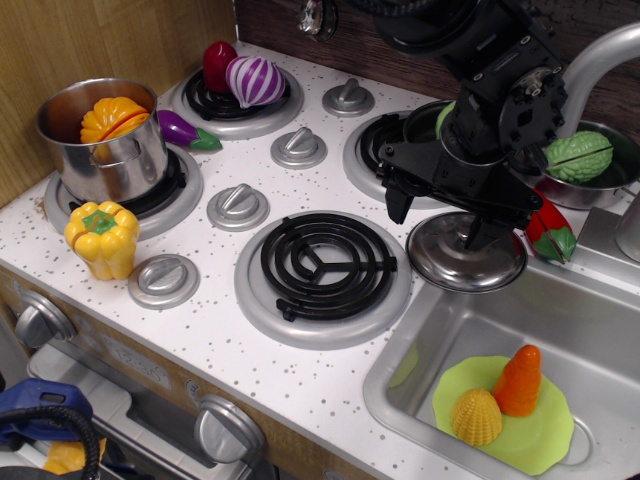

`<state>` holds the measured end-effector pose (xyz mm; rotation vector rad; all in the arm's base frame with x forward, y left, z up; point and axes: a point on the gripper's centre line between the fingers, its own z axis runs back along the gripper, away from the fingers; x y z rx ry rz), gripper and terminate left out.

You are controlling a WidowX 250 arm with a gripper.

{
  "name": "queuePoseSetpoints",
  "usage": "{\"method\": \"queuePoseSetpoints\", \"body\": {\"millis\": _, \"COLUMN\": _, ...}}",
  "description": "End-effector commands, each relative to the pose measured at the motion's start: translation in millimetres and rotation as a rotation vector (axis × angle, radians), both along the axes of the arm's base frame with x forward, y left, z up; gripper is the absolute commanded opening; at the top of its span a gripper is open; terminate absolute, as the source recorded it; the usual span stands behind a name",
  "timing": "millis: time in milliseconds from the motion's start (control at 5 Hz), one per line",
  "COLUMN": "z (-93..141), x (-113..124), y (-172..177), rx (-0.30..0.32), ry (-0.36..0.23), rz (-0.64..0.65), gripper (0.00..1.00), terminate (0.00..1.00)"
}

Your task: Put lid on stove

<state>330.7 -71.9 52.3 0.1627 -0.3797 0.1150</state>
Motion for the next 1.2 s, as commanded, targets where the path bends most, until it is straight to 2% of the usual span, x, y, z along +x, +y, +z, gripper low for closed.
{"method": "queuePoseSetpoints", "body": {"millis": 0, "z": 0.0, "x": 0.0, "y": 0.0, "rx": 0.000, "ry": 0.000, "rz": 0.000, "gripper": 1.00, "terminate": 0.00}}
{"method": "queuePoseSetpoints", "body": {"millis": 200, "z": 14.1, "x": 8.4, "y": -0.3, "rx": -0.013, "ry": -0.038, "rz": -0.116, "gripper": 1.00, "terminate": 0.00}}
{"method": "queuePoseSetpoints", "body": {"millis": 400, "z": 30.8, "x": 18.7, "y": 0.1, "rx": -0.031, "ry": -0.045, "rz": -0.206, "gripper": 1.00, "terminate": 0.00}}
{"method": "queuePoseSetpoints", "body": {"millis": 800, "z": 28.4, "x": 48.3, "y": -5.7, "rx": -0.104, "ry": -0.024, "rz": -0.256, "gripper": 1.00, "terminate": 0.00}}
{"method": "queuePoseSetpoints", "body": {"millis": 1000, "z": 23.9, "x": 50.3, "y": -10.2, "rx": -0.121, "ry": -0.018, "rz": -0.249, "gripper": 1.00, "terminate": 0.00}}
